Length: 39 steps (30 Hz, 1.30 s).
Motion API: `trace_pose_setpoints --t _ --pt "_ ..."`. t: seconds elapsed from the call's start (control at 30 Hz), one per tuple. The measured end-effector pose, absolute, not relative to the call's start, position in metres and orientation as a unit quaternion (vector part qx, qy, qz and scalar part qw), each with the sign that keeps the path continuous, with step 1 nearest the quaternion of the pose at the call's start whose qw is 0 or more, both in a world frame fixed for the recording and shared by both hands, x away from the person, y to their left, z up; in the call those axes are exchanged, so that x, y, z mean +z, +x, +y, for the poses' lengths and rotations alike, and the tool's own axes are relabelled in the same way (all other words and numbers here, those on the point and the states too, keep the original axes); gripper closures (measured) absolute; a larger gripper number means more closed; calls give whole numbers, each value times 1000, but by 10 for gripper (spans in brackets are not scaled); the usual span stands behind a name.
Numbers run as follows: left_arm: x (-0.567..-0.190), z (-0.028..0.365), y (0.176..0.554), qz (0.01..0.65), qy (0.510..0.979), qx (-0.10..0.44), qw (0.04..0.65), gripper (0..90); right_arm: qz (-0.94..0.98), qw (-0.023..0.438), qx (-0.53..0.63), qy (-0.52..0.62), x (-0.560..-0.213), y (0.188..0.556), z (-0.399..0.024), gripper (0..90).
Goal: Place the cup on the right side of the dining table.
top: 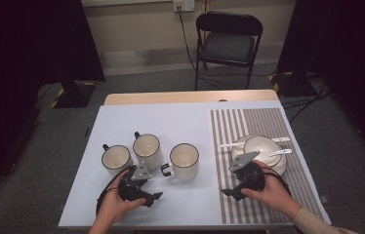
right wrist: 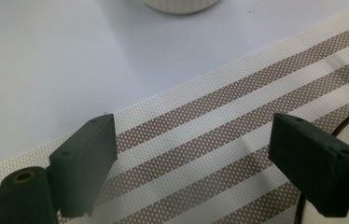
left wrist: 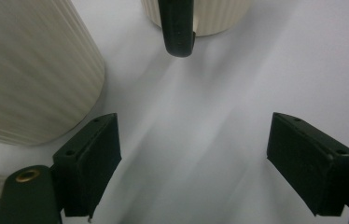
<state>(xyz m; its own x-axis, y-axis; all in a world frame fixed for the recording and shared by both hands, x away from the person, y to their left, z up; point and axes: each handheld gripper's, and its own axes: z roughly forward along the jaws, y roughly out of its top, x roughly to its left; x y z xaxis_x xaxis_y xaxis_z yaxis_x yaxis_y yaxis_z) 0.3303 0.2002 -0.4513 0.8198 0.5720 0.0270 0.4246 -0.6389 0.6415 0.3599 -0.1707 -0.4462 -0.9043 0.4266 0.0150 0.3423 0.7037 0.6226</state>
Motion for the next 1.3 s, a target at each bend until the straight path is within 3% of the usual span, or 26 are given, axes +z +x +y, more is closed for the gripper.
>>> trace_pose_setpoints --t 1.3 --pt "-435 184 347 252 896 117 345 175 933 65 306 181 -402 398 -128 144"
